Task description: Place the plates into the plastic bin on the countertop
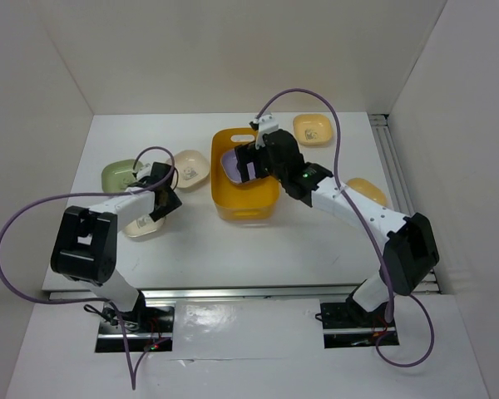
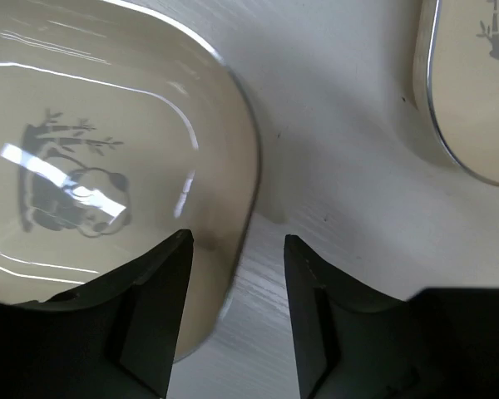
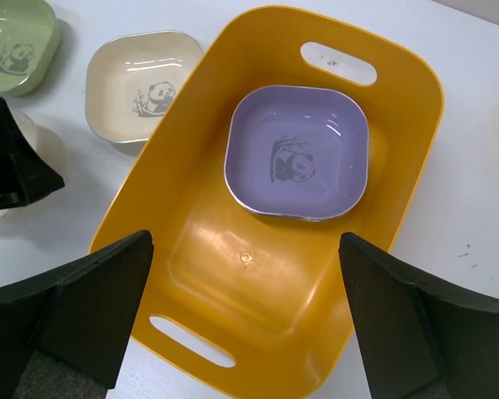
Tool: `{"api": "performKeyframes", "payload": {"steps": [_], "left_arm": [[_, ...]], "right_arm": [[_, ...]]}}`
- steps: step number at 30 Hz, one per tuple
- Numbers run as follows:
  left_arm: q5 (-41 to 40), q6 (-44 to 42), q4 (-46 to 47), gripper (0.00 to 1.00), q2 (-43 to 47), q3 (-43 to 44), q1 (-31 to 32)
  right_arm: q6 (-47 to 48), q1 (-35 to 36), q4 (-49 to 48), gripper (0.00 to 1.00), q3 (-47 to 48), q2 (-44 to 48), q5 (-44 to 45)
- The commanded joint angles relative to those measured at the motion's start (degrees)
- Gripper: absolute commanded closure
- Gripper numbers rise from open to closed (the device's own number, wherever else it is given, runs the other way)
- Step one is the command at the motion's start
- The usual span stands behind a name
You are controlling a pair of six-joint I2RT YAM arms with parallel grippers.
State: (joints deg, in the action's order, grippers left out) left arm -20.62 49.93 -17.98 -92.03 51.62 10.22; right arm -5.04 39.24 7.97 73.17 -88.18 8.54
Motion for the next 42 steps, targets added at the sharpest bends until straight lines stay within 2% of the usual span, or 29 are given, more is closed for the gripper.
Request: {"api": "performKeyframes", "payload": {"steps": [1, 2, 3, 4, 6, 7, 8, 10, 12, 15, 20, 25, 30, 31, 37, 42], "left_arm": [[1.3, 0.9, 1.8, 0.42, 0.1, -0.8, -0.3], [0.6, 1.6, 1.8, 0.63, 0.1, -1.5, -0.3], [-0.2, 2.4, 0.8, 0.71, 0.8, -2.1, -0.3], [-0.2, 2.4, 0.8, 0.72, 0.8, -2.1, -0.3], [-0.8, 2.4, 0.8, 0.84, 2.9, -3.7, -0.3], [-0.8, 2.4, 0.8, 0.84, 3.6, -3.7, -0.3], [-0.8, 2.4, 0.3, 0.88, 4.2, -4.5, 0.3], [-0.8, 3.1, -1.5, 1.0, 6.3, -4.5, 0.3], [-0.2, 3.6, -3.4, 1.0, 9.7, -4.5, 2.0], [-3.6, 5.5, -9.7, 1.0, 14.1, -1.1, 7.7], [-12.4, 9.1, -19.4, 1.0, 20.7, 10.9, 20.4], [-14.4, 9.7, -22.7, 1.0, 21.9, 21.8, 26.7], [-12.0, 8.5, -18.7, 1.0, 16.0, 31.5, 28.2], [-10.9, 7.7, -14.0, 1.0, 14.6, 32.5, 28.8], [-8.6, 7.4, -7.2, 1.0, 0.7, 44.5, 29.3], [-4.6, 10.4, -1.7, 1.0, -9.4, 50.0, 27.1]], "right_arm": [[-0.2, 0.7, -3.5, 0.0, -0.3, 2.8, 1.9], [-0.2, 0.7, -3.5, 0.0, -0.3, 2.8, 2.6], [-0.2, 1.3, -2.8, 0.0, -0.3, 2.8, 2.6], [-0.2, 1.3, -2.8, 0.0, -0.3, 2.8, 3.1], [-0.2, 1.8, -2.8, 0.0, -0.3, 3.4, 3.2], [-0.2, 2.3, -2.8, 0.0, -0.8, 3.4, 3.9], [-0.2, 2.3, -2.8, 0.0, -0.8, 4.0, 4.5], [-0.8, 2.9, -2.3, 0.0, -0.8, 4.0, 5.3], [-0.8, 3.5, -1.7, 0.0, -0.8, 5.1, 6.5], [-1.5, 3.5, -1.1, 0.0, -1.4, 6.6, 9.7], [-4.0, 2.9, -0.4, 0.0, -4.6, 9.7, 14.8], [-4.6, 1.7, 0.8, 0.0, -6.8, 13.8, 14.8], [-7.1, 0.4, 4.2, 0.0, -8.4, 19.2, 18.5], [-8.5, 0.4, 5.6, 0.0, -7.7, 20.8, 20.6], [-12.2, 0.4, 10.0, 0.0, -6.5, 28.7, 26.6], [-12.7, 0.4, 12.1, 0.0, -6.5, 30.4, 27.2]]}}
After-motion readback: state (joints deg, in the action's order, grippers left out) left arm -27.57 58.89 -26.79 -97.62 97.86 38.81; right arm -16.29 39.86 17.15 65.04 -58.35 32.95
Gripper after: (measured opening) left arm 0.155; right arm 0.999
